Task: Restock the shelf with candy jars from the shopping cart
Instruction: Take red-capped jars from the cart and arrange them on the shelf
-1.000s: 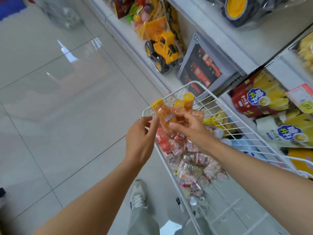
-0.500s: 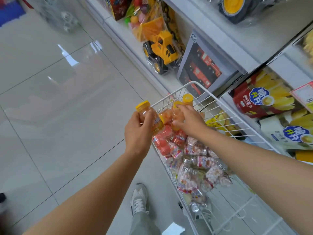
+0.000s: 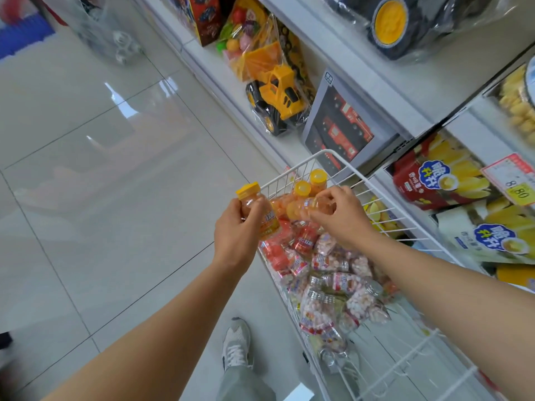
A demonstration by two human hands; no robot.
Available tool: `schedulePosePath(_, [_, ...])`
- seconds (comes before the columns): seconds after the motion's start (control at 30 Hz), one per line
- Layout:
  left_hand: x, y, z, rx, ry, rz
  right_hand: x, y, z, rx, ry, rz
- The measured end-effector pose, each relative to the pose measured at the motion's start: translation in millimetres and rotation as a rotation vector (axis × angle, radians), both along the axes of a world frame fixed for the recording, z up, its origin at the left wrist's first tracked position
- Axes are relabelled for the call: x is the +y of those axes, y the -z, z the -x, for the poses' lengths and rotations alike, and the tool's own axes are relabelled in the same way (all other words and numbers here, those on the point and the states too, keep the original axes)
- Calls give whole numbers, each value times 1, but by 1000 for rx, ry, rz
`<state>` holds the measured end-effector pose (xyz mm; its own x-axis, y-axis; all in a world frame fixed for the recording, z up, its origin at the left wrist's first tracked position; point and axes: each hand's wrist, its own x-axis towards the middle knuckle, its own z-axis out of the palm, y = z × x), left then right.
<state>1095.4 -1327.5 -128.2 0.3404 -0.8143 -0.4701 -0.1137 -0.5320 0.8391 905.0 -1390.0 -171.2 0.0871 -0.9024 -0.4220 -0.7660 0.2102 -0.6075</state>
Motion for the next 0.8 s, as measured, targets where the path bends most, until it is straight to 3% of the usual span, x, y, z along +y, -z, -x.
schedulePosePath(0.2, [-11,-36,13,47,54,18,5,-72,19,-867,388,-401])
schedulePosePath(0.3, [-22,-70,24,97,144,32,12,-114,30,-1039,333,-418])
schedulePosePath(0.4, [-36,-114,39,207,269,87,21,-163,39,-1067,321,-315])
schedulePosePath(0.73, [-44,-278,132,363,647,414,80,-353,100,-730,470,512])
schedulePosePath(0.8, [-35,-302,155,328,750,502,98,-380,121,-704,504,628])
